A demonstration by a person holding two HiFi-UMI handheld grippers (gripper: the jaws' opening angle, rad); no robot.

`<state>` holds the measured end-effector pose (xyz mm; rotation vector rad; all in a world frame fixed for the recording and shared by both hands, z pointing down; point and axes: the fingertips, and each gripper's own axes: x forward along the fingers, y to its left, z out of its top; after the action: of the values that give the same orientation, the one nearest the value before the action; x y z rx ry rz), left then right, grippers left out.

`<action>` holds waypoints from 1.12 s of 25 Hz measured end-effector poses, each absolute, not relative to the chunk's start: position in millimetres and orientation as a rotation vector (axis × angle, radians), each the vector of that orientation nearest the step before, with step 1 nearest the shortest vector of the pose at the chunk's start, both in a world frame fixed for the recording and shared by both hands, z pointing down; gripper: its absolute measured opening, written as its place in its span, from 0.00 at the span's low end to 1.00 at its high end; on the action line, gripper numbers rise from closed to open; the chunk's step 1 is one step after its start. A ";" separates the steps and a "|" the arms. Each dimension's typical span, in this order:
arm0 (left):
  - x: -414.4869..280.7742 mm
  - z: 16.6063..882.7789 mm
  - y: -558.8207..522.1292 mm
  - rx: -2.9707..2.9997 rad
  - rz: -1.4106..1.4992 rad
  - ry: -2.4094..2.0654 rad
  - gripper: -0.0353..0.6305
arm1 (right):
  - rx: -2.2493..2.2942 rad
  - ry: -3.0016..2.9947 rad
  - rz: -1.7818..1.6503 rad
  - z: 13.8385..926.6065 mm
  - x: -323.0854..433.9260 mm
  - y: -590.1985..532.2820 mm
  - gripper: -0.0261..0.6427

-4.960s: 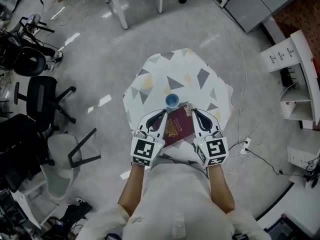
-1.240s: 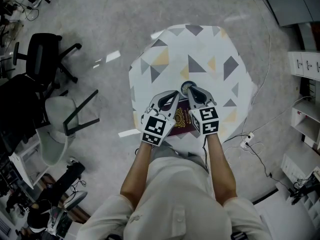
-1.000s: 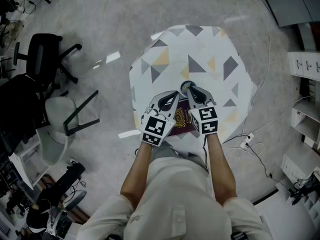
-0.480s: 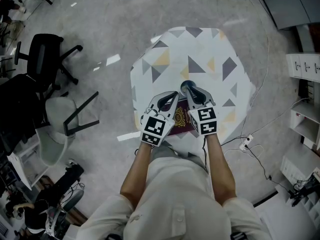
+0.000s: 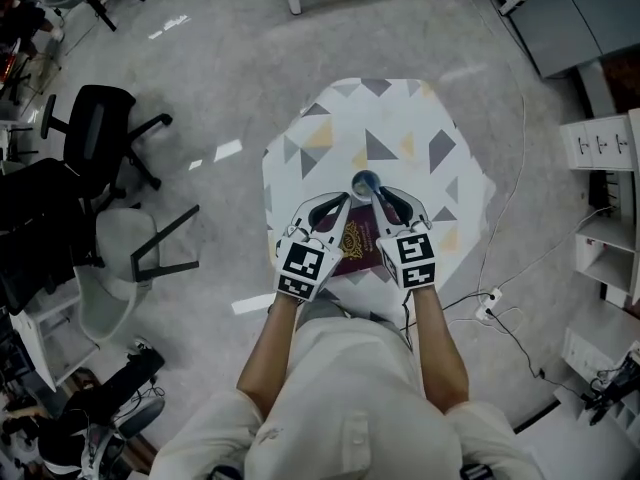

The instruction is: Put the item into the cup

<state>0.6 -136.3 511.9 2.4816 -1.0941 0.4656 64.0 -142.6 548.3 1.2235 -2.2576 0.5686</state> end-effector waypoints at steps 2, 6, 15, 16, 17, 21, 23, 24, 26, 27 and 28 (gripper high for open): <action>2.7 496.4 -133.7 2.510 0.457 -1.107 0.07 | 1.247 -2.300 0.538 526.3 66.8 -139.5 0.11; 7.3 464.6 -126.1 2.566 0.428 -1.134 0.07 | 1.288 -2.381 0.471 483.3 72.5 -129.3 0.11; 12.1 409.4 -106.0 2.648 0.364 -1.205 0.07 | 1.368 -2.480 0.316 409.9 85.8 -96.5 0.10; 12.6 405.2 -102.8 2.655 0.358 -1.210 0.07 | 1.370 -2.489 0.301 405.2 86.2 -92.6 0.09; 13.2 401.4 -99.6 2.661 0.351 -1.213 0.07 | 1.371 -2.500 0.286 401.3 86.4 -89.0 0.07; 16.1 392.5 -90.4 2.681 0.337 -1.216 0.07 | 1.398 -2.510 0.266 394.9 92.3 -80.2 0.06; 17.1 389.9 -87.5 2.687 0.337 -1.213 0.07 | 1.413 -2.498 0.266 394.6 96.4 -78.2 0.06; 17.4 388.9 -86.6 2.690 0.337 -1.213 0.07 | 1.418 -2.494 0.268 394.8 98.1 -77.8 0.06; 17.8 387.3 -85.8 2.694 0.336 -1.214 0.07 | 1.424 -2.488 0.269 394.9 100.5 -77.1 0.06; 17.8 386.5 -85.6 2.696 0.335 -1.214 0.07 | 1.426 -2.488 0.267 394.4 101.0 -76.9 0.06; 17.8 385.7 -85.6 2.698 0.334 -1.214 0.07 | 1.428 -2.489 0.264 393.5 100.9 -76.8 0.06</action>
<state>17.8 -85.6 385.7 2.6981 -1.2138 0.3340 100.9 -76.8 393.5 1.4278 -2.4894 0.2642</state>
